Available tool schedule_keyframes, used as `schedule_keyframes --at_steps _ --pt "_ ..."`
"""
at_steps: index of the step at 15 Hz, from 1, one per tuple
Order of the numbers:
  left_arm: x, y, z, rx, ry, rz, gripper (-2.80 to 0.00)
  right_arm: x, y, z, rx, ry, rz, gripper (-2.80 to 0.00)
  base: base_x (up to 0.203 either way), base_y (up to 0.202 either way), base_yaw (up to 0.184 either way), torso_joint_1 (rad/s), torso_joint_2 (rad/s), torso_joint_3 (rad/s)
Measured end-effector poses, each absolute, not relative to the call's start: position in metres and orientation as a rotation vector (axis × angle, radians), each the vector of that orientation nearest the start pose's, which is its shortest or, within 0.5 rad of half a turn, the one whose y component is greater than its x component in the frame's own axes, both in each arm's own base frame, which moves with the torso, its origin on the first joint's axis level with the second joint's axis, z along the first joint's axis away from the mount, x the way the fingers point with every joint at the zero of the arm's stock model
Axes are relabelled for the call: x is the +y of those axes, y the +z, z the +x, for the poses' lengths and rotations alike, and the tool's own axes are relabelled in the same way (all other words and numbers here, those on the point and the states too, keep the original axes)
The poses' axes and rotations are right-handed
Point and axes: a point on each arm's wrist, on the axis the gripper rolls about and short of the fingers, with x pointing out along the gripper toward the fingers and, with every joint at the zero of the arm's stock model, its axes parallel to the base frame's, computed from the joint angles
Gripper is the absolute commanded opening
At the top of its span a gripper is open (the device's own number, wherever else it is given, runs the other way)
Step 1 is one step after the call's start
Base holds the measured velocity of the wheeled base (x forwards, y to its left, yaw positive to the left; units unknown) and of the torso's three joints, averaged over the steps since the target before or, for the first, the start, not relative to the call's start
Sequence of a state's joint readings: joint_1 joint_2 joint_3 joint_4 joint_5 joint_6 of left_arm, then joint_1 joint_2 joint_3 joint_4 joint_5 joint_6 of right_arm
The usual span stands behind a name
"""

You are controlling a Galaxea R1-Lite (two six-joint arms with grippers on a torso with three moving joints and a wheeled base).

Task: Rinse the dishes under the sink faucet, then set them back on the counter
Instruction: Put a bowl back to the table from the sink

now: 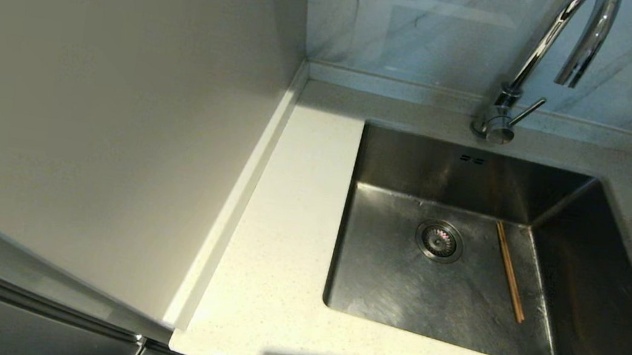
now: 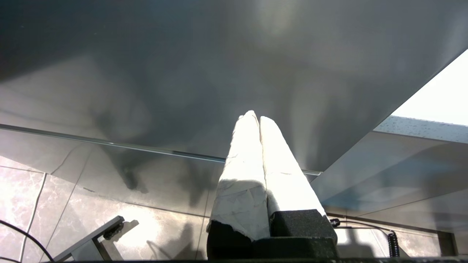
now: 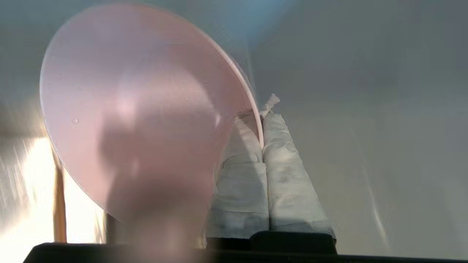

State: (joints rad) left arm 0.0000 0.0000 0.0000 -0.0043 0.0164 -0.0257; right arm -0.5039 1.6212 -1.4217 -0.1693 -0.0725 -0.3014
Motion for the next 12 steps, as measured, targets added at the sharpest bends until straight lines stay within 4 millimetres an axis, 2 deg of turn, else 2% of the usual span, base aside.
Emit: schedule_keyframes --at_steps 2,6,9,12 --pt "0.000 0.076 -0.023 -0.004 0.016 -0.026 -2.80 -0.162 0.338 0.228 0.349 -0.610 -0.239 -2.80 0.000 0.000 0.000 0.000 0.00 0.000" --pt "0.000 0.076 -0.023 -0.004 0.016 -0.026 -2.80 -0.174 0.313 0.180 0.713 -0.637 -0.185 -2.80 0.000 0.000 0.000 0.000 0.00 0.000" --pt "0.000 0.076 -0.023 -0.004 0.016 -0.026 -2.80 -0.177 0.291 0.159 0.860 -0.542 -0.217 -2.80 0.000 0.000 0.000 0.000 0.00 0.000" --pt "0.000 0.076 -0.023 -0.004 0.017 -0.026 -2.80 -0.176 0.271 0.151 0.937 -0.442 -0.265 -2.80 0.000 0.000 0.000 0.000 0.00 0.000"
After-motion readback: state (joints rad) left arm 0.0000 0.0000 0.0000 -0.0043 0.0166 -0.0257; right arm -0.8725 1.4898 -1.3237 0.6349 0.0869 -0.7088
